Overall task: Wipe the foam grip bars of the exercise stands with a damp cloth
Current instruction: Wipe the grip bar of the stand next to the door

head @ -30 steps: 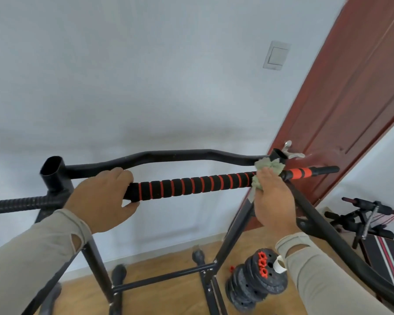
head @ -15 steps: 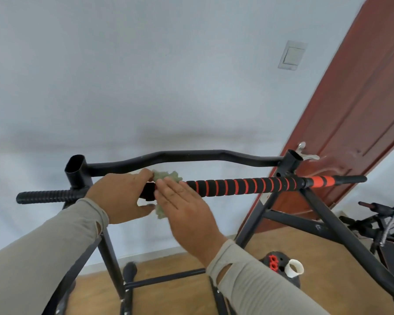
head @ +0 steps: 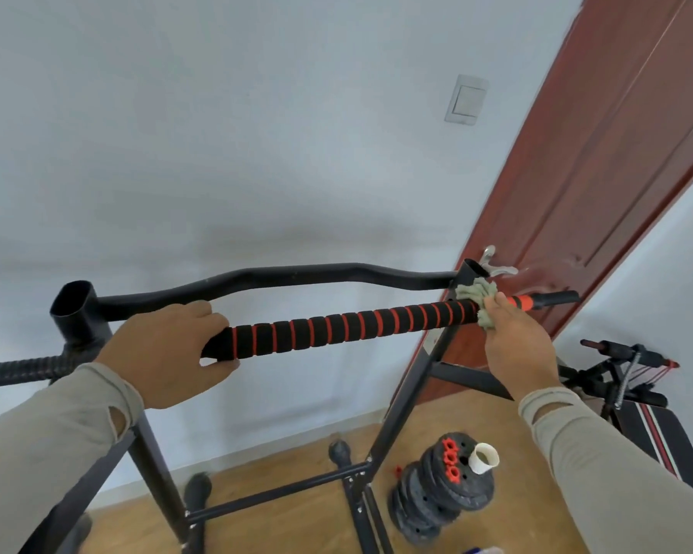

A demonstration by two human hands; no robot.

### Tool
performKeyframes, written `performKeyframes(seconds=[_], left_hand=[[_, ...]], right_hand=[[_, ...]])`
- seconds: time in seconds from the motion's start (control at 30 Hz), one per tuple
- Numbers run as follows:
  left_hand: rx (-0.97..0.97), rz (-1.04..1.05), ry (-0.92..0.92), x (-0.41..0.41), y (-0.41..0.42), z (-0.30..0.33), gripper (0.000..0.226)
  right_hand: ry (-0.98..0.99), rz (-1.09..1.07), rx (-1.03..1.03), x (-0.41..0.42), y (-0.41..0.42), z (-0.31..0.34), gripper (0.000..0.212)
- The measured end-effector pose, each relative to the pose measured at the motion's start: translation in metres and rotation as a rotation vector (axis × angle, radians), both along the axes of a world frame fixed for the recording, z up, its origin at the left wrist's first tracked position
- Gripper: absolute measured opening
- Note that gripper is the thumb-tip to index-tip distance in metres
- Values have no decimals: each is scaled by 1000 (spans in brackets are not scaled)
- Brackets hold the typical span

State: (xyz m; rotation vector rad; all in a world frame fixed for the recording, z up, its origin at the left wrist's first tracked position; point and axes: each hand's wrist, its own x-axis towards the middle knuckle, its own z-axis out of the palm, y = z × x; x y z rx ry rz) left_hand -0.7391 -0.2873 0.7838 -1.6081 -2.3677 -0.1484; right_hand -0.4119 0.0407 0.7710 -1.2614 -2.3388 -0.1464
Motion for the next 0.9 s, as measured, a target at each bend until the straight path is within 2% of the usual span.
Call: performKeyframes(seconds=[0.13,0.23,0.33,0.47,0.6,0.67,0.77,0.9], left_hand=[[50,10,-42,4,-4,-10,28],[45,28,-90,4,-1,-6,41],[45,85,-140,4,2,-1,44],[-4,113,-166,1,3,5,33],[-49,62,-127,4,-3,7,31],[-32,55,-134,4,-6,6,32],[-25,50,-115,1,-6,5,33],[-21,1,-67,-5,-4,0,35]], right_hand=[[41,114,4,-36,-45,-7,46],[186,230,-55,-74,-92,-17,45],[287,457,0,-122,-158,-33,43],[233,774,92,-172,-235,-42,39],[92,878,201,-169,-220,-38,41],[26,862,251,-153,-195,-36,43],[5,710,257,-122,-150,-28,52],[-23,442,115,-72,-80,-15,61]])
